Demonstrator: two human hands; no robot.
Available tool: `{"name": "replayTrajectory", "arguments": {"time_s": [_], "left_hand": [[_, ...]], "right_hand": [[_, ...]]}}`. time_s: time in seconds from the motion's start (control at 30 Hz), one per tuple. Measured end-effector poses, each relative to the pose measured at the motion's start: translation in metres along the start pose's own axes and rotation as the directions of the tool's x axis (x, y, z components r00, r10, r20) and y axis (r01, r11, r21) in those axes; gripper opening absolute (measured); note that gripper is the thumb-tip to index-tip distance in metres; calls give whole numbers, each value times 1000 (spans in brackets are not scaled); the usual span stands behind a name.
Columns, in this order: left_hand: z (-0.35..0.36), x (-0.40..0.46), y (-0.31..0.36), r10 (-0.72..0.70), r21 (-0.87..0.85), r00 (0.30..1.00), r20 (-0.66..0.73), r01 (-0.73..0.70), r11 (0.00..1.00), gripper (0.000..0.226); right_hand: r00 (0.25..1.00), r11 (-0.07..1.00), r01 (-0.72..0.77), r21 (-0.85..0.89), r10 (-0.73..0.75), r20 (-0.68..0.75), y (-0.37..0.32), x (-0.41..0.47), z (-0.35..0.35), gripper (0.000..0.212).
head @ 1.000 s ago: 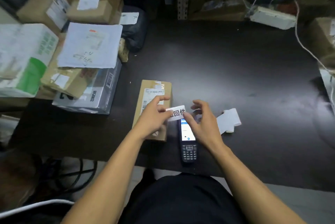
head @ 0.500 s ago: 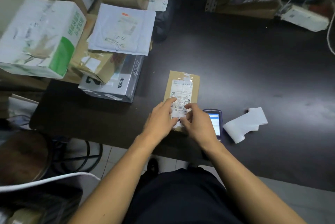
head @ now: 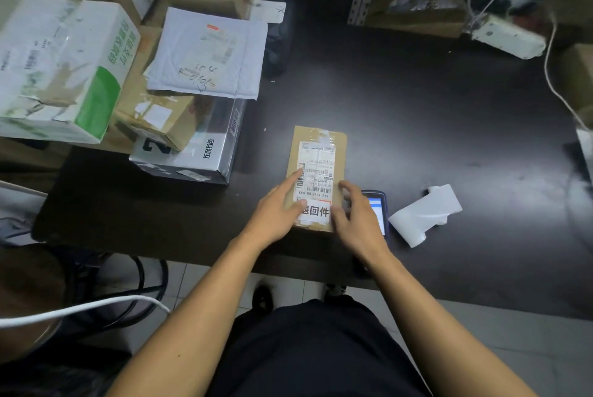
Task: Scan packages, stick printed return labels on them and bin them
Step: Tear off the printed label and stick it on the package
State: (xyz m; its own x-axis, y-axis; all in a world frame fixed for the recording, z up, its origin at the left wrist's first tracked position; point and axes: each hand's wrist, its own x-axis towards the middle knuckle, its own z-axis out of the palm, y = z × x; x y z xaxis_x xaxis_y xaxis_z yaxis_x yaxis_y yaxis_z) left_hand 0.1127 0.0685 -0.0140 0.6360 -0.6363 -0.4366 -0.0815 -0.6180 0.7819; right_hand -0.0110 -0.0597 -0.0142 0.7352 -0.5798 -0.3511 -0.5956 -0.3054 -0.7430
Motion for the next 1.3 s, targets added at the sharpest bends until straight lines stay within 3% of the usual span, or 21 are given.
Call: {"name": "replayTrajectory", "arguments": {"time_s": [0.13, 0.5, 0.7, 0.87, 1.1, 1.3], "left_hand": [[-6, 1, -6, -24, -49, 997, 74, 28, 998, 70], [-15, -42, -46, 43, -171, 995, 94, -26, 985, 73], [-11, -92, -68, 14, -248, 1000, -16, -18, 969, 75], [8, -148, -85, -42, -397, 992, -117, -9, 918, 76], [42, -270, -125, -244, -491, 905, -348, 45, 870, 77], [58, -386, -164, -388, -561, 762, -518, 40, 827, 77]], "right_hand": [[992, 996, -52, 70, 44, 121, -2, -2, 1, 66], [996, 982, -70, 173, 60, 61, -13, -50, 32, 78], [991, 980, -3, 197, -24, 131, 2, -82, 52, 77], [968, 988, 116, 100, -135, 213, 3, -112, 58, 77], [812, 940, 336, 54, -319, 489, 15, -171, 97, 79], [622, 884, 456, 101, -398, 675, -1, -247, 154, 74]]}}
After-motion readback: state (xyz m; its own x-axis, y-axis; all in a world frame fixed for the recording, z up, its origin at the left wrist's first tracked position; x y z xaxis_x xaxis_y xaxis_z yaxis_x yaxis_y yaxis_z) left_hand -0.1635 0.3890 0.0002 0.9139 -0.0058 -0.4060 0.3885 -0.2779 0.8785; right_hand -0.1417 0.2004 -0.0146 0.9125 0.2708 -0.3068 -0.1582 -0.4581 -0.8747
